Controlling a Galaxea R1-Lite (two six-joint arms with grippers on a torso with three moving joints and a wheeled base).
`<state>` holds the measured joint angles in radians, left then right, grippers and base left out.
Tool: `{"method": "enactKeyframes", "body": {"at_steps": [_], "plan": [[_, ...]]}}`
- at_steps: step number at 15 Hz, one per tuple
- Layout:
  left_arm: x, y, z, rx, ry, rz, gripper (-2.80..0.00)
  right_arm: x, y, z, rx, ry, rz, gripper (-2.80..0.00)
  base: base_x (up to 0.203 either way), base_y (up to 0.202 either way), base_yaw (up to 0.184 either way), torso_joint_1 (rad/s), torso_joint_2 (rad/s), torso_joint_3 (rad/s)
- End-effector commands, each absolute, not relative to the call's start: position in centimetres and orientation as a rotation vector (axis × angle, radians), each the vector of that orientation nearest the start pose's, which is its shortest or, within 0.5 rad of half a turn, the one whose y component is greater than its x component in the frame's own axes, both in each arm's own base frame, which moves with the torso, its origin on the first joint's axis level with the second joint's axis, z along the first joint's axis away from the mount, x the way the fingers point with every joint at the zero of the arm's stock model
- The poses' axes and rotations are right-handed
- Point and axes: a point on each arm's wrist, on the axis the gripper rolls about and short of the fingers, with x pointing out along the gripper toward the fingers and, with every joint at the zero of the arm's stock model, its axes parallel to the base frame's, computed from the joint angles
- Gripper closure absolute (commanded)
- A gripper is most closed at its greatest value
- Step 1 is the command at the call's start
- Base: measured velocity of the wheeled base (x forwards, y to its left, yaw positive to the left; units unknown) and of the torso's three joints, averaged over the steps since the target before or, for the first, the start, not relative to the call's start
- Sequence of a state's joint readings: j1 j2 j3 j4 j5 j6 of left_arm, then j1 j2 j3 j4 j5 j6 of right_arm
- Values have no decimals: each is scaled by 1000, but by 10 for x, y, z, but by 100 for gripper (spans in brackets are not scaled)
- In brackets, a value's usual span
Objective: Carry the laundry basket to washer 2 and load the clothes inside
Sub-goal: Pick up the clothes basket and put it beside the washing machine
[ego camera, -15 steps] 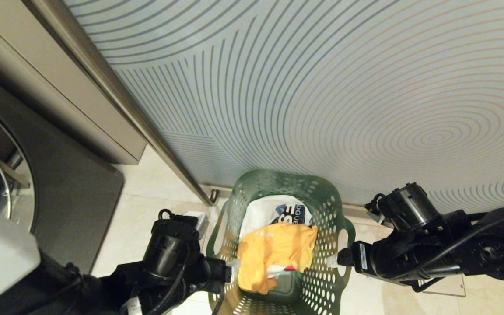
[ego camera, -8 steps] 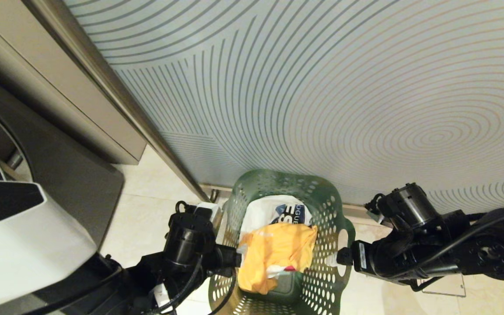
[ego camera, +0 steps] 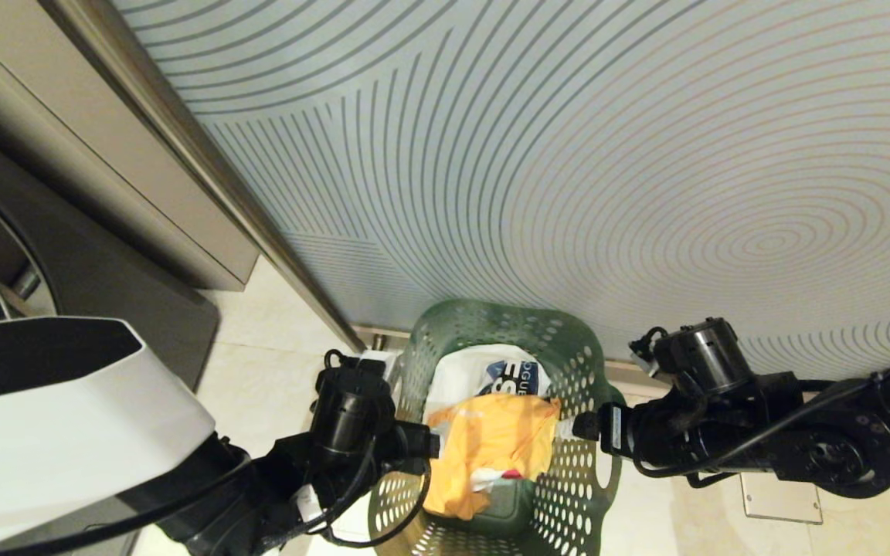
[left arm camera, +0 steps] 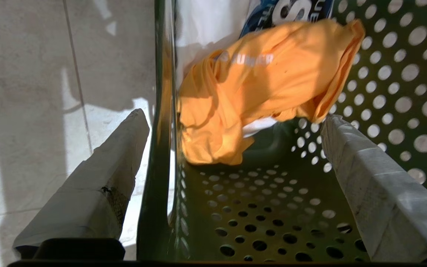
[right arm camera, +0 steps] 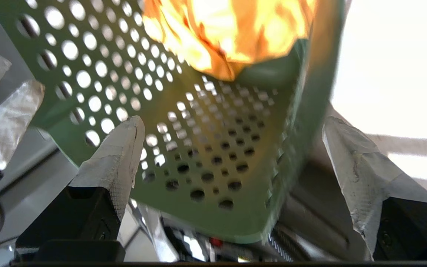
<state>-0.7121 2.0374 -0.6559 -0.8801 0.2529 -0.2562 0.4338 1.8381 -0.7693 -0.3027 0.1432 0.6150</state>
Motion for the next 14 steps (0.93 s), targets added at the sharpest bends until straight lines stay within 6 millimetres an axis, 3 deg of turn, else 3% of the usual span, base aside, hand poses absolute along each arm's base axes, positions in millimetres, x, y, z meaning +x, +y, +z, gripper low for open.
{"method": "enactKeyframes", "body": {"at_steps": [1, 5, 9, 14], "plan": [[258, -213, 65, -35, 484, -386, -280, 278, 132, 92, 460, 911, 292, -280, 0, 0, 0, 0, 0, 0], [269, -212, 76, -115, 466, -413, -280, 281, 136, 97, 487, 869, 365, -280, 0, 0, 0, 0, 0, 0], [273, -212, 67, -135, 503, -424, -280, 282, 139, 92, 451, 868, 418, -280, 0, 0, 0, 0, 0, 0], [285, -209, 71, -220, 513, -460, -280, 296, 147, 65, 465, 789, 470, -280, 0, 0, 0, 0, 0, 0]]}}
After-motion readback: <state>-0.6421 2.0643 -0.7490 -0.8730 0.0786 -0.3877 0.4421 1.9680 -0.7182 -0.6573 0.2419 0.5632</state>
